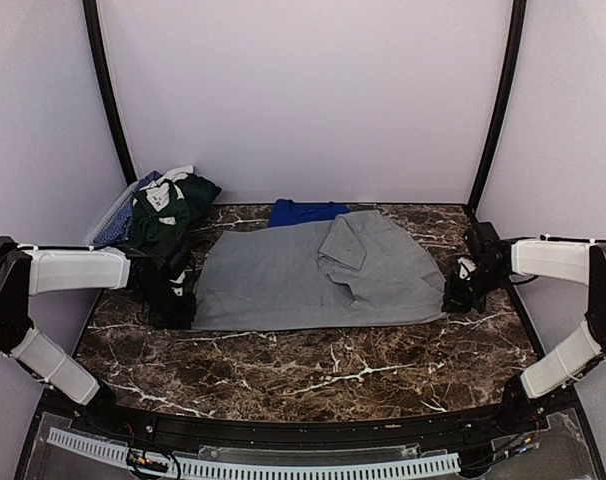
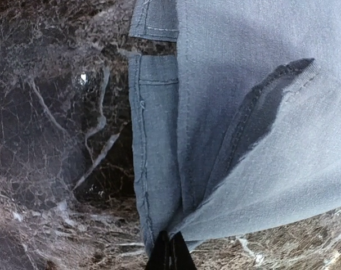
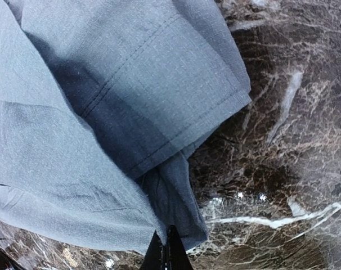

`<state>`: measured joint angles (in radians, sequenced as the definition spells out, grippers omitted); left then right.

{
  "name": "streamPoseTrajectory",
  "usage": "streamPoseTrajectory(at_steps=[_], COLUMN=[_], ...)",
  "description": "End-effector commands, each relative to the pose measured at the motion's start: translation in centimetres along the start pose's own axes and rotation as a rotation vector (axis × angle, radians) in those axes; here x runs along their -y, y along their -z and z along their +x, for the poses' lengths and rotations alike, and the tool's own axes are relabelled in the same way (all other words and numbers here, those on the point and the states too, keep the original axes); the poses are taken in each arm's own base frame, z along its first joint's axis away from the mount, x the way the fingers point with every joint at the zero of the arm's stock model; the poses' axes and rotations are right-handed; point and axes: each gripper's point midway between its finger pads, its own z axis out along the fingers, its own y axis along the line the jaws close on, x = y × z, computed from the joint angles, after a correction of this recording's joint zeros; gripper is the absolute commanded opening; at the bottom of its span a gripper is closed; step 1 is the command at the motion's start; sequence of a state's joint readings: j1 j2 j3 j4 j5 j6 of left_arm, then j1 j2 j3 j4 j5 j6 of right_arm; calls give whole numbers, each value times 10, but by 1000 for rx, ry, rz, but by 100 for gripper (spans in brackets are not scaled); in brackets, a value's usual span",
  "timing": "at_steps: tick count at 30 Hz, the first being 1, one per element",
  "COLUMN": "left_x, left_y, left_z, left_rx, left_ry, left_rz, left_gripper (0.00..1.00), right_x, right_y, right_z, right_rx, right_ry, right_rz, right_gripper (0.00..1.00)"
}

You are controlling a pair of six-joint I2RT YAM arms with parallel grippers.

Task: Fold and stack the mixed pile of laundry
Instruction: Move the 1/3-folded shirt to the center of the board, then adjust the 1/3-folded shirt at the center of the board.

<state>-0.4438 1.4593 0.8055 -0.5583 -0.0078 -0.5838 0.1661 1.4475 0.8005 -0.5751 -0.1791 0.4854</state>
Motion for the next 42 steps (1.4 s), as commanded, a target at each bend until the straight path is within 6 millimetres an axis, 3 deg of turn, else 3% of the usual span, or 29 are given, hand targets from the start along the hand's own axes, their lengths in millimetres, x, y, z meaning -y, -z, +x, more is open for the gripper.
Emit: streamPoseTrajectory(at_steps=[1, 3, 4, 5, 6, 7, 9, 11, 14, 17, 20, 24, 29, 33, 36, 38, 42], left_x=[-25, -25, -25, -25, -25, -26, -25, -14, 27, 90, 127, 159, 169, 172, 172, 173, 173], left_y=[6, 10, 12, 15, 17, 22, 36, 56, 89, 113, 115, 110, 109, 102, 95, 91, 86], left_z=[18, 18, 18, 17, 14, 12, 2, -14, -43, -67, -92, -106, -105, -101, -99, -99, -98], left_rx=[-44, -33, -31, -25, -16, 1, 59, 144, 282, 369, 391, 380, 380, 365, 351, 343, 333], left_ry=[17, 25, 26, 28, 29, 30, 30, 16, -97, -232, -310, -345, -335, -338, -336, -333, -327], left_rz=[-138, -140, -140, -144, -146, -150, -141, -84, 114, 347, 376, 432, 487, 504, 499, 498, 494], left_gripper=[0, 1, 5, 21, 28, 44, 62, 68, 70, 70, 68, 68, 69, 69, 70, 70, 70], right_x=[11, 12, 11, 10, 8, 5, 1, -9, -32, -62, -101, -150, -197, -227, -244, -253, -263], right_y=[9, 11, 12, 13, 15, 20, 32, 49, 69, 81, 77, 63, 36, -4, -21, -30, -45], right_z=[12, 13, 14, 14, 13, 11, 2, -11, -31, -52, -66, -88, -106, -99, -98, -98, -98], right_rx=[7, 13, 11, 6, 8, 16, 58, 121, 221, 280, 257, 237, 177, 111, 105, 132, 168], right_ry=[-52, -60, -60, -62, -60, -54, -40, -7, 81, 170, 258, 376, 417, 452, 488, 531, 608], right_rz=[46, 48, 45, 41, 34, 26, 18, -6, -98, -196, -273, -335, -433, -446, -427, -367, -214], right_gripper=[0, 0, 11, 26, 42, 48, 57, 59, 59, 56, 53, 49, 45, 45, 46, 49, 63])
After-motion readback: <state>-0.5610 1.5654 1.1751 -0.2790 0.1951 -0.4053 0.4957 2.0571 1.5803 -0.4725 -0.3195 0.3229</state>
